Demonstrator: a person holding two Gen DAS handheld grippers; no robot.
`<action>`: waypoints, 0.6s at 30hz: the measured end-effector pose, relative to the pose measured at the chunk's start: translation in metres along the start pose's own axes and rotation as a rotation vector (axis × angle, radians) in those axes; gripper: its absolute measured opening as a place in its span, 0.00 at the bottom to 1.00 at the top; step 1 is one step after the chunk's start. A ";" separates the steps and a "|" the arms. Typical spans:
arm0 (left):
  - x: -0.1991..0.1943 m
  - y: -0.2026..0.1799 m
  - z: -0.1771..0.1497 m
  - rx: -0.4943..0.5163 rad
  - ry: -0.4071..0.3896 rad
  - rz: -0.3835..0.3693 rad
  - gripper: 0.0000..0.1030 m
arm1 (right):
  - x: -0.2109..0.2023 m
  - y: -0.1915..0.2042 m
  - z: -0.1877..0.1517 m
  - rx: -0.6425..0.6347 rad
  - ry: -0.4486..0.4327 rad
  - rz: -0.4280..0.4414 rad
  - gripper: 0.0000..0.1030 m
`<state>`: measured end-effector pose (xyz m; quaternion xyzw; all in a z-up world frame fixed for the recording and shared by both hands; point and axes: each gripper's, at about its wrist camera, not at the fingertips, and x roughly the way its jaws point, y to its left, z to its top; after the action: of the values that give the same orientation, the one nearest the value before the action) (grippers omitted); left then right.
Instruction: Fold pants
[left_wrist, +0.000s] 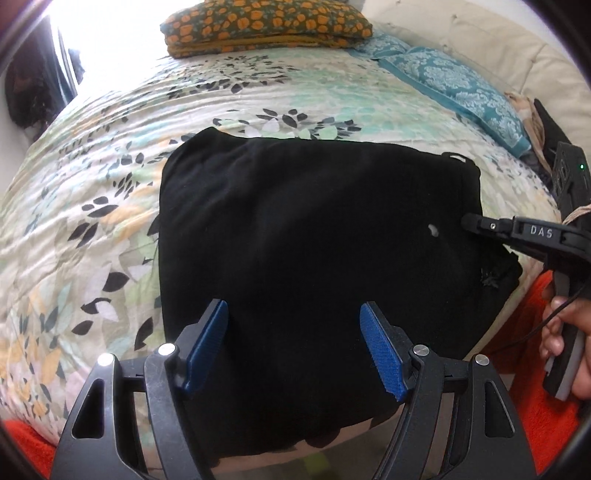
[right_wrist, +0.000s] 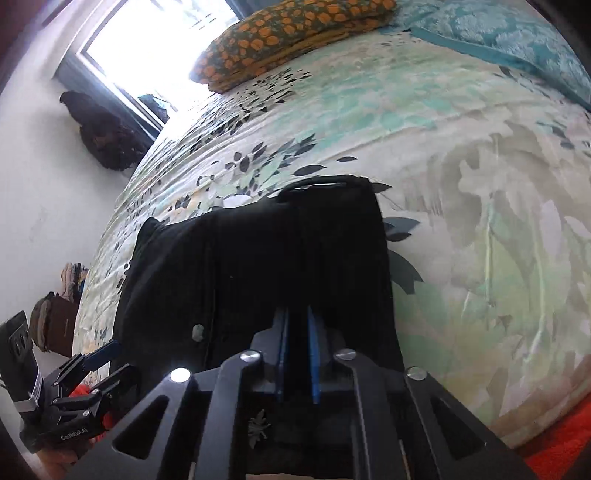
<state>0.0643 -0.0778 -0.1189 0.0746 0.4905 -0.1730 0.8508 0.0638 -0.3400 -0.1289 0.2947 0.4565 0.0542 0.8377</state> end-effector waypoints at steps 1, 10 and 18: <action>-0.003 0.000 -0.001 0.003 0.003 0.002 0.74 | -0.007 0.002 0.001 0.006 -0.006 -0.027 0.00; 0.005 0.041 0.078 -0.144 -0.045 -0.015 0.74 | -0.038 0.086 0.042 -0.360 -0.131 -0.102 0.33; 0.093 0.066 0.091 -0.237 0.022 0.073 0.79 | 0.037 0.040 0.041 -0.366 -0.036 -0.192 0.65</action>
<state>0.2048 -0.0640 -0.1551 -0.0069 0.5136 -0.0821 0.8541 0.1254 -0.3120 -0.1176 0.0937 0.4500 0.0509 0.8866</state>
